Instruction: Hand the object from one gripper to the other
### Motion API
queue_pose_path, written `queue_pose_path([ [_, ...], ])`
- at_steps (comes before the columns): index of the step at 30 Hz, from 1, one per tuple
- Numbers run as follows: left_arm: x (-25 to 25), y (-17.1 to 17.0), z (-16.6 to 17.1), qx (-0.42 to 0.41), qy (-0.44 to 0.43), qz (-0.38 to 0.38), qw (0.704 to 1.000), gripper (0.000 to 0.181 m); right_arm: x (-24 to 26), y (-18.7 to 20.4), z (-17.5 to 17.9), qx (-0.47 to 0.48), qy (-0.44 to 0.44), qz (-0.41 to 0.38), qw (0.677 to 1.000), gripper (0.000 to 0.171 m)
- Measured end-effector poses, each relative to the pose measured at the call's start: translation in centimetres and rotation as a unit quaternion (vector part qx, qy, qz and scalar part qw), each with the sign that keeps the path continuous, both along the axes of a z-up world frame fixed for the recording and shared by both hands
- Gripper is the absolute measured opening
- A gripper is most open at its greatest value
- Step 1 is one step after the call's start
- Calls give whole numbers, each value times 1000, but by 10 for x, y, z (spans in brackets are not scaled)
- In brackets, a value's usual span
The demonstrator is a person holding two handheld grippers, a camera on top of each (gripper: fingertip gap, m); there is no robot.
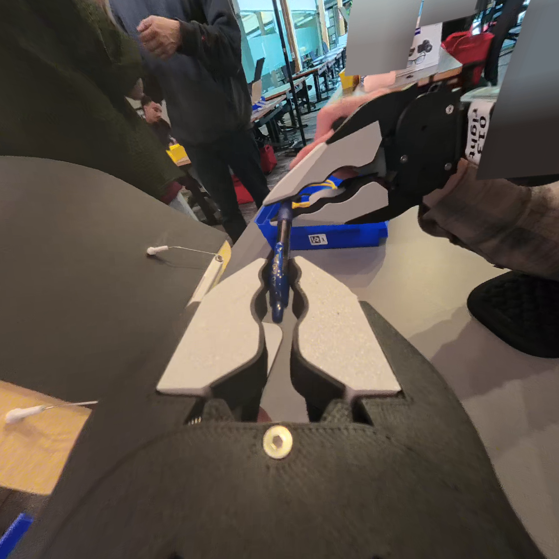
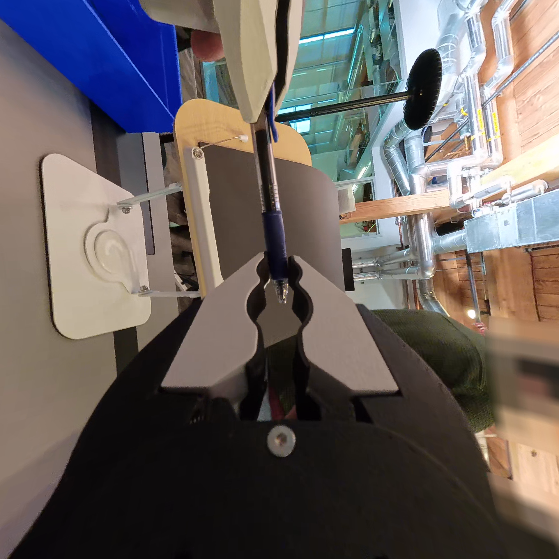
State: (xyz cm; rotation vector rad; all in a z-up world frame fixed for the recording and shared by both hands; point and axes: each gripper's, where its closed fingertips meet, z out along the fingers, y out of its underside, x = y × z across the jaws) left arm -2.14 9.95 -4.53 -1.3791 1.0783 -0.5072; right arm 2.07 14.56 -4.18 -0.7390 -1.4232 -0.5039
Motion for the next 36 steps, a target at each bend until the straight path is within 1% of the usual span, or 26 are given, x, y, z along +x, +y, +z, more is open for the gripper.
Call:
queue_pose_path([
  [2,-2,-1,10,19,-21,4,1000,13,-3,0,3,-25,34,16,999,8],
  [5,-11,6,23,56,-39,35,997,32,-3,3,12,-73,110,36,991,8],
  [7,-13,5,33,66,-78,33,994,38,-7,6,16,-110,164,50,979,8],
  [9,-14,6,39,64,-112,32,991,43,-15,8,21,-155,237,71,956,7],
  [12,-9,8,39,49,-149,22,987,47,-29,10,22,-232,349,102,902,8],
  [16,0,15,31,24,-183,25,983,46,-49,11,6,-284,421,106,855,8],
  [19,4,23,20,19,-194,48,980,41,-62,8,-5,-300,442,102,839,7],
  [20,4,25,18,20,-199,55,978,36,-65,6,-7,-302,443,103,838,8],
  [22,4,30,14,13,-207,64,976,31,-70,3,-12,-302,443,100,838,8],
  [26,-1,37,9,8,-219,83,972,12,-73,1,-16,-290,441,90,845,8],
  [30,-1,39,7,10,-216,89,972,12,-74,2,-18,-294,447,88,840,8],
  [33,-4,42,4,12,-195,94,976,11,-78,4,-23,-306,428,86,846,8],
  [36,-16,46,9,19,-179,102,978,11,-80,2,-26,-329,386,113,854,25],
])
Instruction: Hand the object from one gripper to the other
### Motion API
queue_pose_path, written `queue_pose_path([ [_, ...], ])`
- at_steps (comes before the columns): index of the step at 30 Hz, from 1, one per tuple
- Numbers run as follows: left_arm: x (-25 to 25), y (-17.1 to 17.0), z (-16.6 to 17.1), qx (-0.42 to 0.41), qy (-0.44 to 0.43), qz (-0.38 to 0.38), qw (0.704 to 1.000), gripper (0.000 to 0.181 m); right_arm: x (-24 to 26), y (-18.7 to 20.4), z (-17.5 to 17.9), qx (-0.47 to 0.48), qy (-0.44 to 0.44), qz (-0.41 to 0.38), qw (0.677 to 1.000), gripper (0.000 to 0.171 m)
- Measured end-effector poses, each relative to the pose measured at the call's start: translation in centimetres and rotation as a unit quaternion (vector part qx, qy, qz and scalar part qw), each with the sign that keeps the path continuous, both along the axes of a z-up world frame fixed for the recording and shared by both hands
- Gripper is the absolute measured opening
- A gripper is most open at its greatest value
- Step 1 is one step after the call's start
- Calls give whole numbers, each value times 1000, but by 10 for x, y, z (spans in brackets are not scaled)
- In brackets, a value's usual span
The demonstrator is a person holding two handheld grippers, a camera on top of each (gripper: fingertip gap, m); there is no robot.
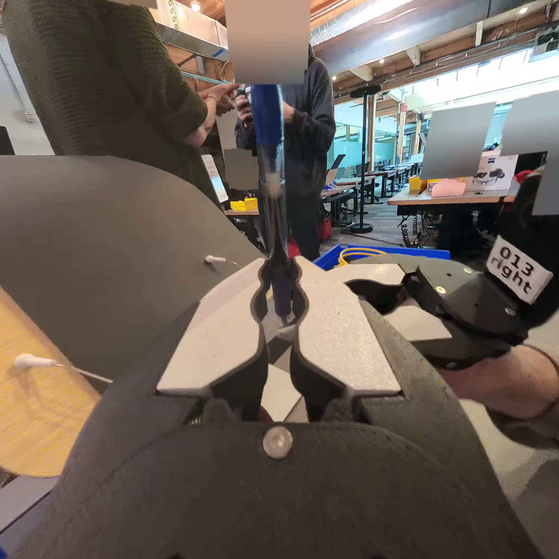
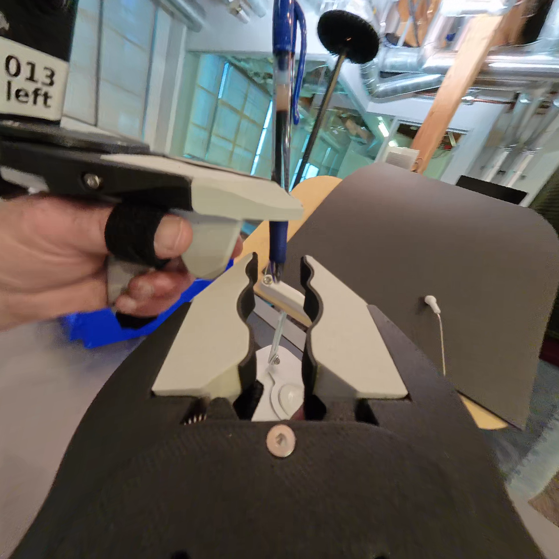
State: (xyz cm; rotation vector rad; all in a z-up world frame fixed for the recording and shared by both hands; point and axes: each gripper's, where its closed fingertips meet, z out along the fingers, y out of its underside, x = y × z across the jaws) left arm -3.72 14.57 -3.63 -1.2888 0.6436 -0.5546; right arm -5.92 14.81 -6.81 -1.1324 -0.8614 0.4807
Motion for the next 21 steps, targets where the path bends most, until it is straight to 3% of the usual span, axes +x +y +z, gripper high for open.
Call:
queue_pose_path([
  [3,-8,1,0,-10,42,-14,999,11,0,-7,-8,-13,-60,72,995,29],
  [6,-19,3,4,7,76,12,997,12,19,-9,15,-17,-16,100,995,22],
  [11,-7,-1,-8,28,152,32,987,11,29,-21,43,-12,44,118,992,20],
  [17,18,-10,-22,35,181,20,983,11,14,-26,32,-24,28,123,992,19],
  [21,20,-10,-24,34,177,19,983,12,13,-26,32,-22,31,120,992,7],
])
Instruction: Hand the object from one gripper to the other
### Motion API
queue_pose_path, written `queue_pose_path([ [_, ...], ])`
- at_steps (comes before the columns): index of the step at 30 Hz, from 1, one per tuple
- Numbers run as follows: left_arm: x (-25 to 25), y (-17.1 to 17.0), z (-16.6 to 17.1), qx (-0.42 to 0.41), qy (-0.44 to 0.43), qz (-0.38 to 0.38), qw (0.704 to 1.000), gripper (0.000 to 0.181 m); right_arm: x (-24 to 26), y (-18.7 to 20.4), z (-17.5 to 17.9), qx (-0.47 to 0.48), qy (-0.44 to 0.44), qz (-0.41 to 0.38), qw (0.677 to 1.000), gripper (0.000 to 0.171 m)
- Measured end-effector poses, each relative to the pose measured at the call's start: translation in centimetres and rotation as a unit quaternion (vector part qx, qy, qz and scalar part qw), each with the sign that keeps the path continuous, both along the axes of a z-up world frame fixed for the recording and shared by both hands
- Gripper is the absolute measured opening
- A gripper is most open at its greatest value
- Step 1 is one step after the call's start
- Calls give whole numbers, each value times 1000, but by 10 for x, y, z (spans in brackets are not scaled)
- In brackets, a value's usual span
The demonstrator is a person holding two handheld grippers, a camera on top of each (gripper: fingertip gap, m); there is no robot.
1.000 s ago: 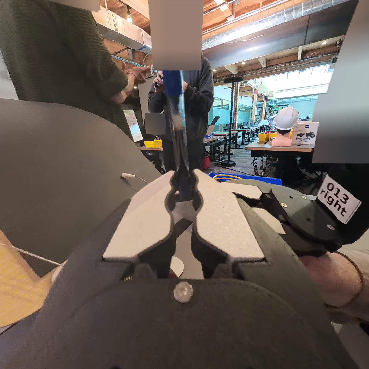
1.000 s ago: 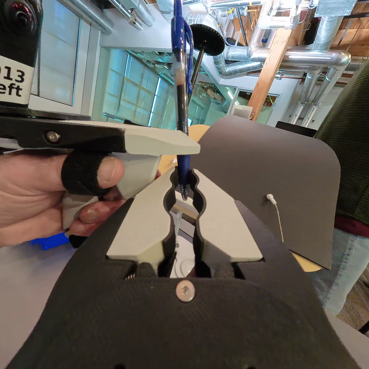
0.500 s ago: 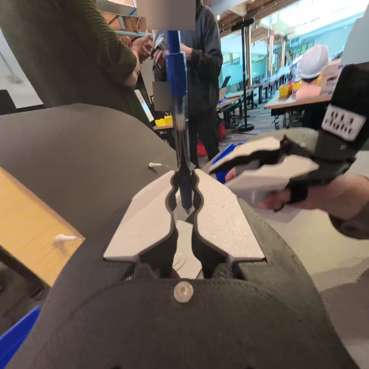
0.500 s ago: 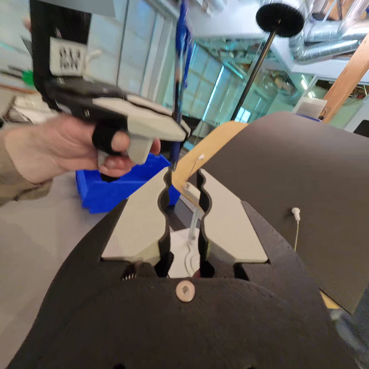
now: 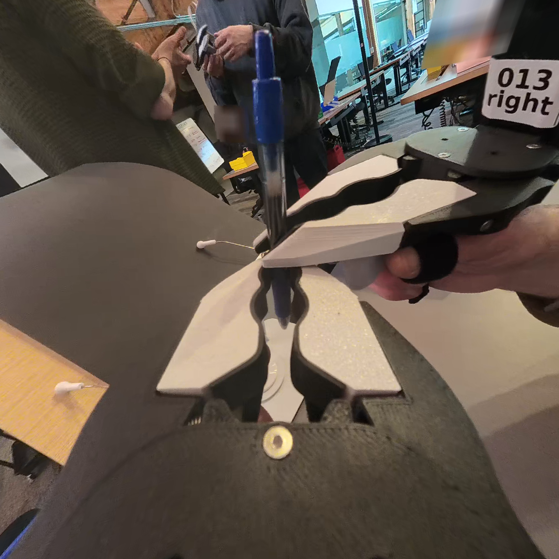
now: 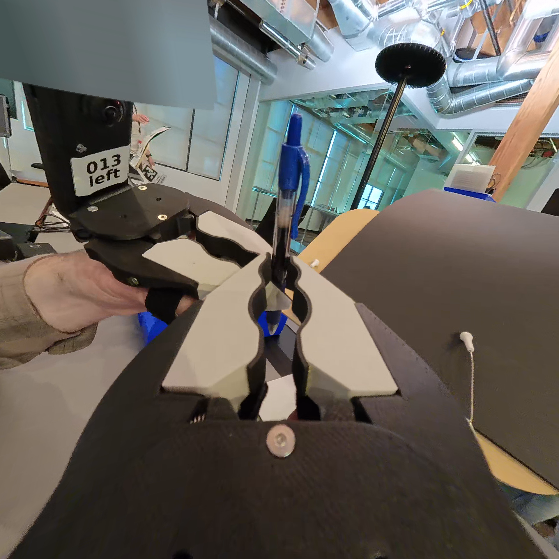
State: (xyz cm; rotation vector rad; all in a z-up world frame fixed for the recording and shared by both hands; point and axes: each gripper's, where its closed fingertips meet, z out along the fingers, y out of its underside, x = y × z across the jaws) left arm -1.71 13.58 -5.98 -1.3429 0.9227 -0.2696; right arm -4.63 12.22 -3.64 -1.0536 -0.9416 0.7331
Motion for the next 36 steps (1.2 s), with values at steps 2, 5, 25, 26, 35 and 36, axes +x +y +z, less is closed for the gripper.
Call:
queue_pose_path([
  [2,0,0,0,-1,-1,-2,1000,12,0,0,0,-4,7,1,1000,6],
  [5,1,-3,4,5,-10,-10,1000,12,2,-2,4,-28,32,23,999,6],
  [25,15,-38,35,166,-136,-61,975,22,53,-10,47,-248,381,318,832,7],
  [26,16,-40,34,159,-147,-71,974,21,52,-12,48,-248,383,324,829,7],
  [35,15,-44,36,56,-267,-141,952,10,51,-17,46,-243,390,337,822,6],
  [36,16,-44,36,53,-269,-143,951,10,51,-17,46,-242,390,337,822,7],
])
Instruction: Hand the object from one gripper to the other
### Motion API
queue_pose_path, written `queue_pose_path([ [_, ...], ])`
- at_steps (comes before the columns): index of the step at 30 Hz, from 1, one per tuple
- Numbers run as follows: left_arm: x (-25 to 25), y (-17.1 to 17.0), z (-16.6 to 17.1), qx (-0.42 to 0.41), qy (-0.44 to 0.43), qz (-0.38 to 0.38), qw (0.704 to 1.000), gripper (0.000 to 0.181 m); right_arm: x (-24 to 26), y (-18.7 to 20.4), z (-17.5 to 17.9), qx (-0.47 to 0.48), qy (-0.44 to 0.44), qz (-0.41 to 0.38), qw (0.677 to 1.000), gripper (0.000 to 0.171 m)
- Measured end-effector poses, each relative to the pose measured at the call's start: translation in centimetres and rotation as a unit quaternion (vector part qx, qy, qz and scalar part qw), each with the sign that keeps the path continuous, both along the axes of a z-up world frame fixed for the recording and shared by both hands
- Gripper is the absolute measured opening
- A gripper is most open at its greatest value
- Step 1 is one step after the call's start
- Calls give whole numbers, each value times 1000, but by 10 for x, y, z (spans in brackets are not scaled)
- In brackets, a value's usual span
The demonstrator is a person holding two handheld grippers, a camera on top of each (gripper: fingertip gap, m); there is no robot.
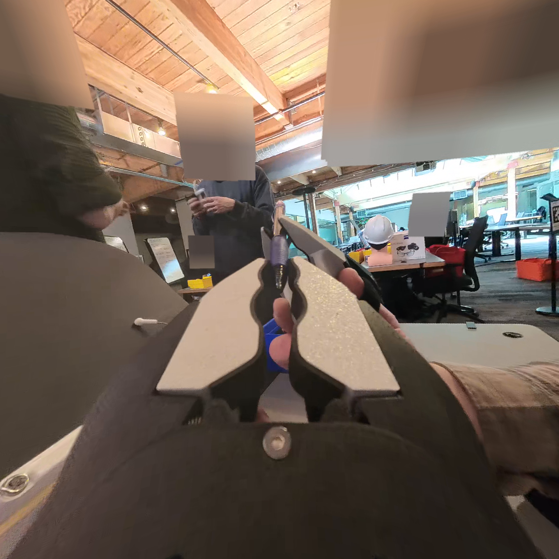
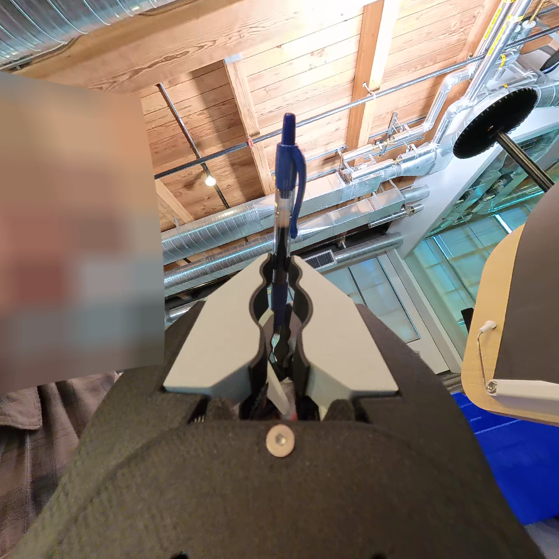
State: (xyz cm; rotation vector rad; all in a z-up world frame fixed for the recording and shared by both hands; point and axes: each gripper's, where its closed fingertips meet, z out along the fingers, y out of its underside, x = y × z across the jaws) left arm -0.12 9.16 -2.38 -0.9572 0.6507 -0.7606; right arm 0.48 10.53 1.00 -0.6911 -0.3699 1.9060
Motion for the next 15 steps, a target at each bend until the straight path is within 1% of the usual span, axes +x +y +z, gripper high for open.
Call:
queue_pose_path([
  [15,-3,-3,4,-6,-26,-14,1000,10,-1,-3,-1,-2,2,0,1000,7],
])
